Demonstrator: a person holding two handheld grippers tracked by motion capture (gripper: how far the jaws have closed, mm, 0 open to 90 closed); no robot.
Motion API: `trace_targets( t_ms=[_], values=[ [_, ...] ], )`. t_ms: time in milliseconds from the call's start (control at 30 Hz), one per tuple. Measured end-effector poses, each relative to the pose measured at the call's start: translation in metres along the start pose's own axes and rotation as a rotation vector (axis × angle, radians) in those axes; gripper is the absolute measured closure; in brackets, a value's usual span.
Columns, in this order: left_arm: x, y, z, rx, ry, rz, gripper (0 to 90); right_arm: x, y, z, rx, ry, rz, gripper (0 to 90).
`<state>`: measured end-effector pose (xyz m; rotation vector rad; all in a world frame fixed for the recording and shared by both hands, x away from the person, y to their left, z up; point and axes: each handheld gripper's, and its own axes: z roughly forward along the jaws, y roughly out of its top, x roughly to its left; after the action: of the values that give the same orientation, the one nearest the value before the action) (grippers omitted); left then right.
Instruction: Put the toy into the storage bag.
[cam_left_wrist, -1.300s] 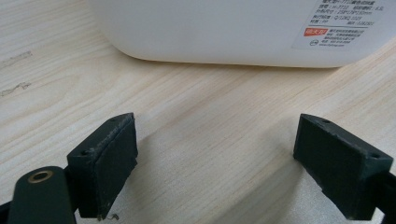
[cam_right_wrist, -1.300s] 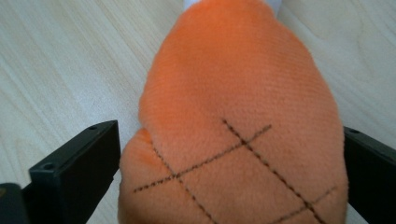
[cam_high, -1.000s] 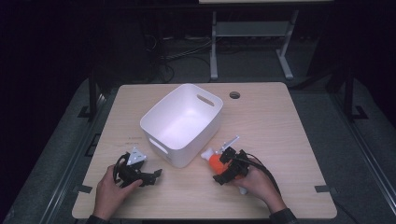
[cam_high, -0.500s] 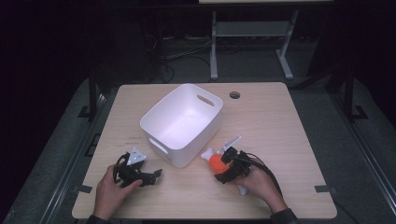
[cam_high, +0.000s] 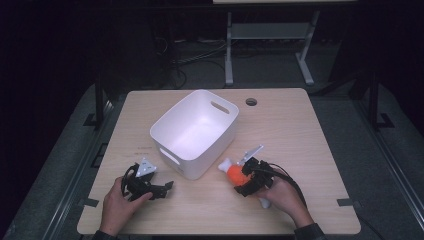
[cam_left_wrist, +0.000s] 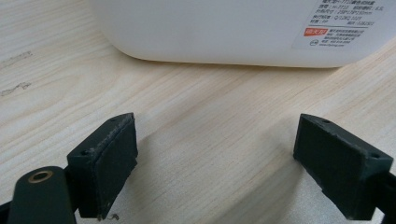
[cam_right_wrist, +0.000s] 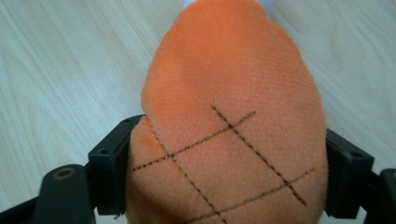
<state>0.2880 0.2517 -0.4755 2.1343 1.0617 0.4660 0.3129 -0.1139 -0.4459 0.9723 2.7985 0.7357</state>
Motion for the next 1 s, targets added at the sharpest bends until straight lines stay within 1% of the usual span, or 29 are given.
trace_targets(
  t_ms=[67, 233, 333, 367, 467, 667, 767, 867, 1000],
  values=[
    [0.0, 0.0, 0.0, 0.0, 0.0, 0.0, 12.7, -0.002, -0.001, -0.002, 0.002, -0.001, -0.011, 20.7],
    [0.0, 0.0, 0.0, 0.0, 0.0, 0.0, 12.6, -0.008, -0.004, -0.008, -0.021, 0.006, -0.001, 21.2],
    [0.0, 0.0, 0.0, 0.0, 0.0, 0.0, 12.6, -0.013, -0.006, -0.014, -0.028, 0.013, -0.023, 21.2],
    [0.0, 0.0, 0.0, 0.0, 0.0, 0.0, 12.6, -0.014, -0.006, -0.015, -0.027, 0.019, -0.023, 21.2],
    [0.0, 0.0, 0.0, 0.0, 0.0, 0.0, 12.6, -0.019, -0.008, -0.02, -0.04, 0.015, -0.029, 21.2],
    [0.0, 0.0, 0.0, -0.001, 0.0, -0.001, 12.6, -0.026, -0.012, -0.028, -0.076, 0.039, -0.045, 21.2],
    [0.0, 0.0, 0.0, -0.001, 0.0, -0.001, 12.6, -0.029, -0.013, -0.032, -0.081, 0.053, -0.058, 21.2],
    [0.0, 0.0, 0.0, -0.001, 0.0, -0.001, 12.6, -0.031, -0.014, -0.036, -0.094, 0.081, -0.076, 21.1],
    [0.0, 0.0, 0.0, -0.002, 0.0, -0.002, 12.6, -0.033, -0.014, -0.041, -0.1, 0.088, -0.091, 21.1]
  ],
)
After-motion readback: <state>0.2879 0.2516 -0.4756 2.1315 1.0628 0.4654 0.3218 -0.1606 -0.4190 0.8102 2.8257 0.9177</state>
